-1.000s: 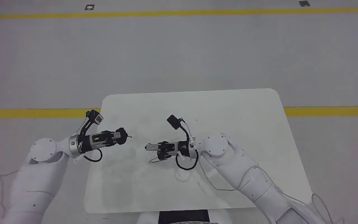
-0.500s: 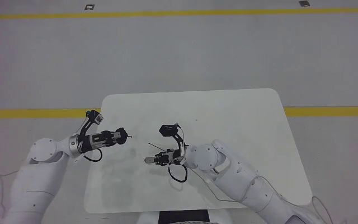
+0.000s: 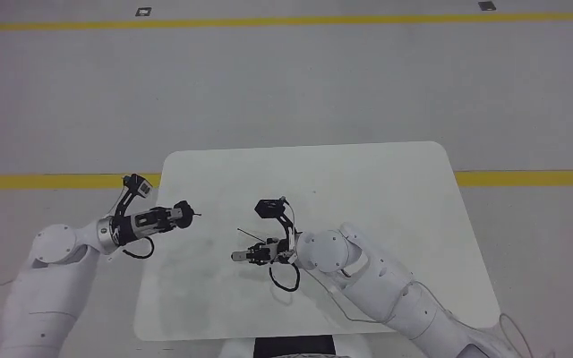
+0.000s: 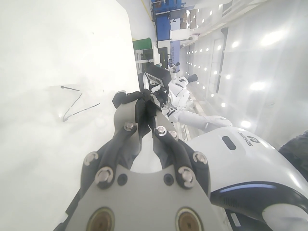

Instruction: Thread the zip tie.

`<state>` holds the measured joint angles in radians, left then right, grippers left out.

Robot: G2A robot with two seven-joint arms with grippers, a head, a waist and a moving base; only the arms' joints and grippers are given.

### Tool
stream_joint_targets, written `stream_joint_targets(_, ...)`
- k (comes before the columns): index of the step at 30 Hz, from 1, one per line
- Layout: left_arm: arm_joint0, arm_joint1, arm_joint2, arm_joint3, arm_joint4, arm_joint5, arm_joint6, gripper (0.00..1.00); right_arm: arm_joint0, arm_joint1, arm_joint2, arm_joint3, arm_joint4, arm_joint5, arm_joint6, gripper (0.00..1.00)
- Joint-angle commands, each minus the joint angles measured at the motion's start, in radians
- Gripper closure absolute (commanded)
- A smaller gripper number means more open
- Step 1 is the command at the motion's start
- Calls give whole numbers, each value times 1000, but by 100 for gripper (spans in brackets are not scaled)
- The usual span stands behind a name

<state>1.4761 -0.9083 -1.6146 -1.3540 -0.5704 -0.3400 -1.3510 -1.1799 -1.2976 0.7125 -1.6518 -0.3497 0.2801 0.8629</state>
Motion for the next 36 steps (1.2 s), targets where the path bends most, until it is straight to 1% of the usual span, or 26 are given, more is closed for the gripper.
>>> stream_joint_targets(1, 10, 1, -18, -4, -10, 0, -6, 100, 0, 0, 0, 0, 0, 0, 0, 0)
stream_joint_targets(5, 17, 2, -38, 0, -24, 0, -11, 100, 0, 0, 0, 0, 0, 0, 0, 0)
stream_joint_targets(10, 17, 2, -38, 0, -24, 0, -11, 100, 0, 0, 0, 0, 0, 0, 0, 0)
stream_joint_targets(12, 17, 2, -38, 0, -24, 0, -11, 100, 1, 0, -27, -17, -81, 7, -27, 0)
stream_joint_targets(14, 17, 2, -38, 0, -24, 0, -11, 100, 16, -3, -71, -45, -199, 58, -26, 0)
stream_joint_targets(16, 17, 2, -38, 0, -24, 0, -11, 100, 33, -7, -111, -58, -304, 60, -4, 0)
stream_joint_targets(18, 17, 2, -38, 0, -24, 0, -11, 100, 48, -16, -134, -58, -401, 60, 24, 0)
stream_joint_targets(22, 17, 2, -38, 0, -24, 0, -11, 100, 70, -49, -171, -50, -536, 60, 102, 0)
stream_joint_targets(25, 17, 2, -38, 0, -24, 0, -11, 100, 91, -83, -203, -23, -615, 60, 157, 0)
stream_joint_targets(27, 17, 2, -38, 0, -24, 0, -11, 100, 105, -106, -232, -5, -647, 60, 183, 0)
stream_joint_targets(35, 17, 2, -38, 0, -24, 0, -11, 100, 105, -106, -232, -5, -647, 60, 183, 0)
stream_joint_targets(36, 17, 2, -38, 0, -24, 0, -11, 100, 101, -106, -232, -1, -651, 54, 172, 0)
